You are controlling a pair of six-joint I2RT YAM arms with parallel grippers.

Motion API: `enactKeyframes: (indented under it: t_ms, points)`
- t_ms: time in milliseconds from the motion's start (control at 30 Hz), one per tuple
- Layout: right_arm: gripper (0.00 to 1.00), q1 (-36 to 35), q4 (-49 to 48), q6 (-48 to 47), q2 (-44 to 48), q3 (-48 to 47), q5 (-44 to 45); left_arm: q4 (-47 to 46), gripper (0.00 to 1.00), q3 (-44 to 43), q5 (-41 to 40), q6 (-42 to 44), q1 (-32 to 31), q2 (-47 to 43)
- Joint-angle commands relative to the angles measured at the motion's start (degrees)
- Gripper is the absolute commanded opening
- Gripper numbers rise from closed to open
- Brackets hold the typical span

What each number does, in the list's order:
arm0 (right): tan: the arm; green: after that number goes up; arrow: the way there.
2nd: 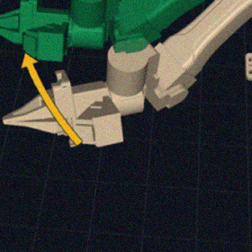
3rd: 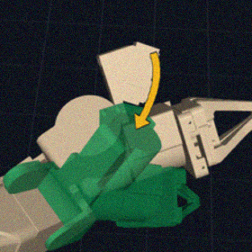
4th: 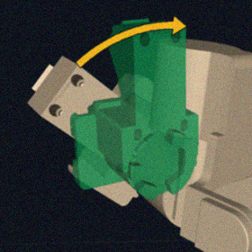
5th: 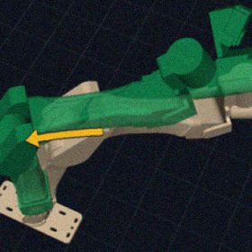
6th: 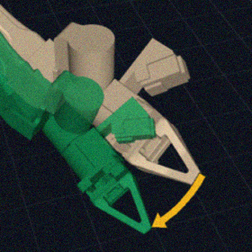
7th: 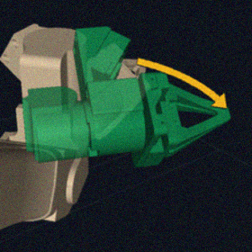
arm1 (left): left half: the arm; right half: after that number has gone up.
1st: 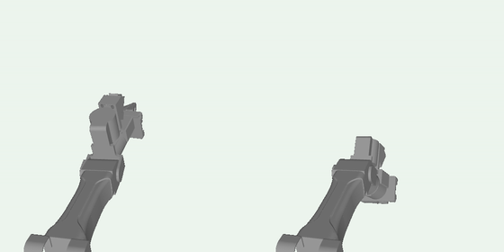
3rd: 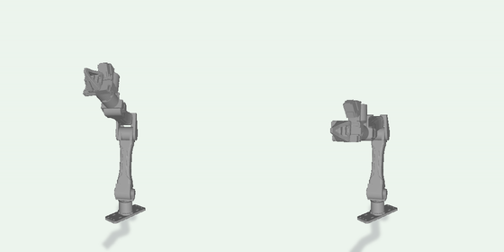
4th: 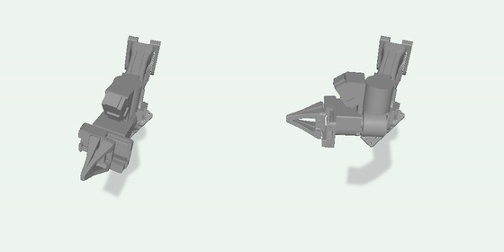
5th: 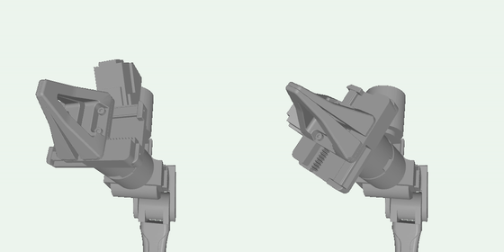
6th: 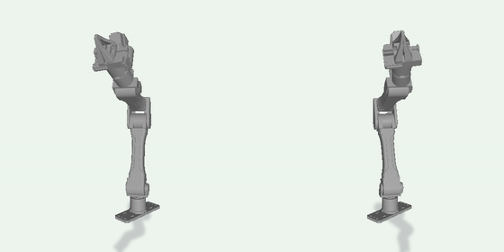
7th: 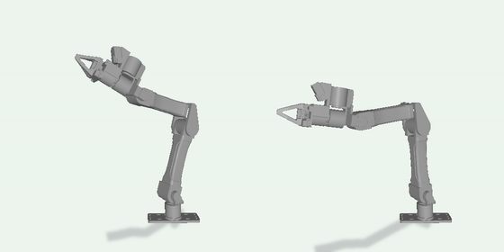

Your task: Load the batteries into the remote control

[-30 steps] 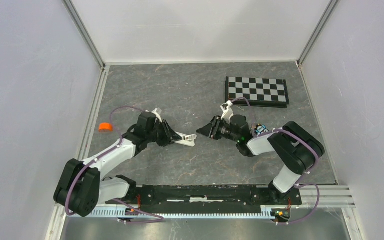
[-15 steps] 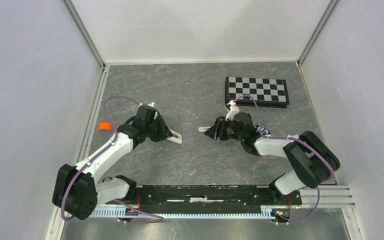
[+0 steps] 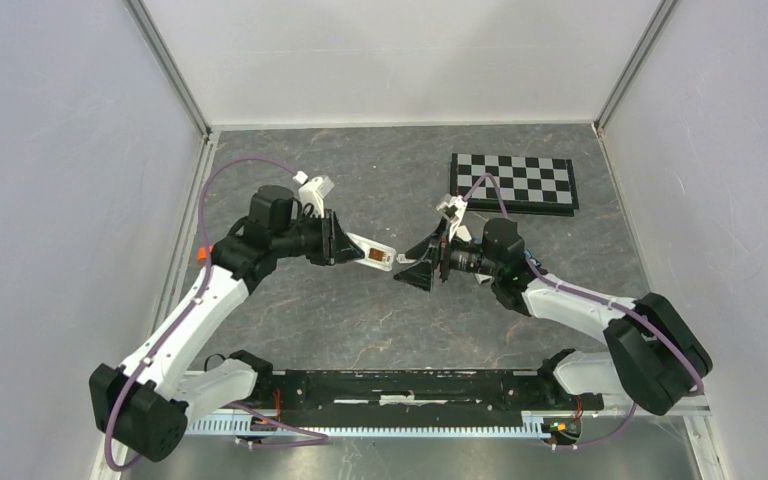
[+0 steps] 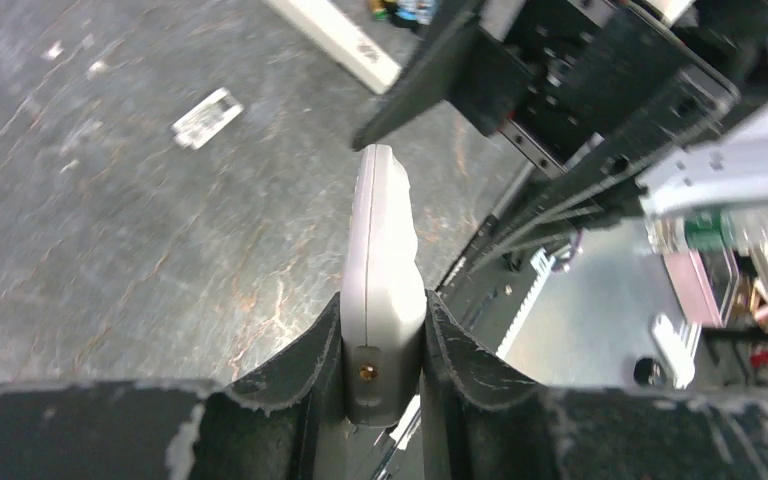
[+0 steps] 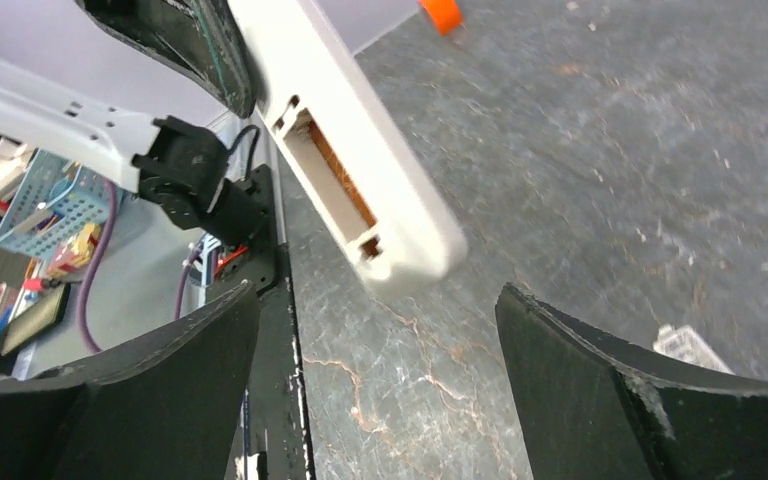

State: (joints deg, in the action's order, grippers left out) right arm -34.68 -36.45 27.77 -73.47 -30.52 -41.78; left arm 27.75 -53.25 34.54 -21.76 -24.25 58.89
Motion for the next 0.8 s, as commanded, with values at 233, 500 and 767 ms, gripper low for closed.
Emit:
enactKeyframes:
  t_ms: [233, 500, 767]
  points:
    - [0.92, -1.02, 15.15, -19.73, -1.85, -14.38, -16.51, 5.66, 0.02, -7.07, 22.98, 28.97, -0.08, 4.33]
    - [0.63, -3.68, 47.27, -41.07, -12.45, -31.31, -21.23, 10.41, 0.02, -12.5, 25.37, 35.63, -0.07, 10.19]
    - [0.09, -3.91, 49.64, -38.55, -15.68, -36.0, -24.18, 9.54, 0.2, -14.56, 23.51, 33.66, 0.08, 8.63]
